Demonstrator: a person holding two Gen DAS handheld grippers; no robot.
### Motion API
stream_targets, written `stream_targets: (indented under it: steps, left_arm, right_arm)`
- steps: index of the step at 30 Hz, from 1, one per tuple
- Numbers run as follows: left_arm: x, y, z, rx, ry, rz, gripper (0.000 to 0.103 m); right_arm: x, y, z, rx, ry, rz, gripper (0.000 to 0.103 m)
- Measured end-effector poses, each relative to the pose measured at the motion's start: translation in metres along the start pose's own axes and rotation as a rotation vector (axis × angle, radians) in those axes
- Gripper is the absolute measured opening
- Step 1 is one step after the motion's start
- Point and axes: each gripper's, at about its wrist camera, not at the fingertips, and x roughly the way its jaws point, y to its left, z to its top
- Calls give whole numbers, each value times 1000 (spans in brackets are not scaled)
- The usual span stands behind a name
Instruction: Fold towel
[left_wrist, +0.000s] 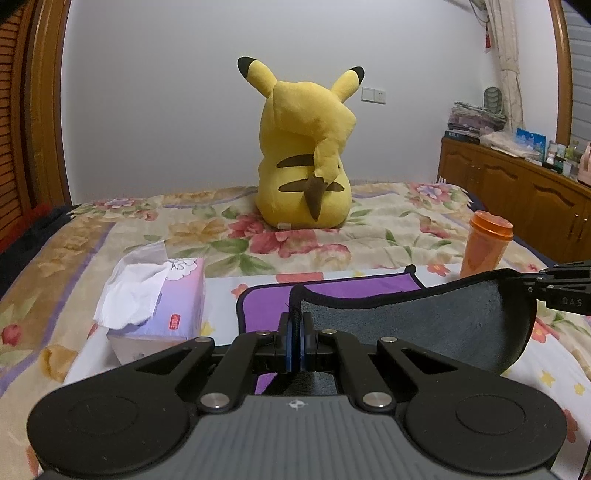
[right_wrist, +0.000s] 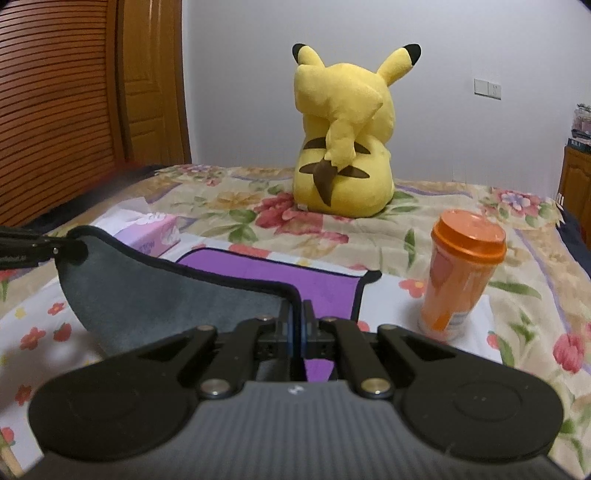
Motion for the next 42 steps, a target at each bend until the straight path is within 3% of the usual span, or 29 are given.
stream_targets:
  steps: [12, 42]
  left_arm:
    - [25, 4, 4, 7, 12, -10, 7]
    - [68, 16, 44, -13, -86, 2, 7]
  right_arm:
    - [22, -3, 1, -42, -7, 14, 4]
    - [52, -14, 37, -79, -81, -30, 4]
